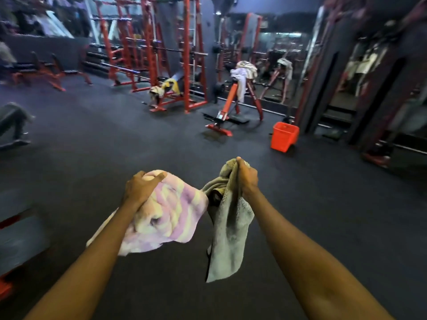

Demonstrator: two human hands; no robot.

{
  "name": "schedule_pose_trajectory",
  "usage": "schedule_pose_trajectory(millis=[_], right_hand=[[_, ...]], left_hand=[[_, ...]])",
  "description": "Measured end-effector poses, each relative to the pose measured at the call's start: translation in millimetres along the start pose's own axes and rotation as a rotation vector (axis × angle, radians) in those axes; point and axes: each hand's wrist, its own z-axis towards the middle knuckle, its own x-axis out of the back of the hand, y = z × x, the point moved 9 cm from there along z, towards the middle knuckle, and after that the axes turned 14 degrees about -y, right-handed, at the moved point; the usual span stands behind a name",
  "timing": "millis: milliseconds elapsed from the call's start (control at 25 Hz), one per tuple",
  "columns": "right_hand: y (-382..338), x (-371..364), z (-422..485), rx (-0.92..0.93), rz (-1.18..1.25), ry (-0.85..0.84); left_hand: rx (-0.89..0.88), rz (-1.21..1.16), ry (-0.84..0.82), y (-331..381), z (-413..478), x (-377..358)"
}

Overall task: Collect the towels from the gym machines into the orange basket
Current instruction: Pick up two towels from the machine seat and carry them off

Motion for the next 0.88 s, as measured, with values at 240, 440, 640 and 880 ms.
schedule_pose_trajectory(millis=[240,440,640,880], right_hand=[[-7,70,46,-0.023,-0.009,0.208],[-10,130,108,-0.029,-0.007,0.336],[-19,186,203,-0.068,0.04,0.394],[-38,254,308,-0.076,0.067,0.463]], left_hand=[[-0.109,0.068,-0.119,59,86,-76],[-0.175,0.096,-0.193,105,165,-142],[-0.241,0.108,-0.289,170,258,-231],[-0.271,0.067,-0.321,247,372,-306]])
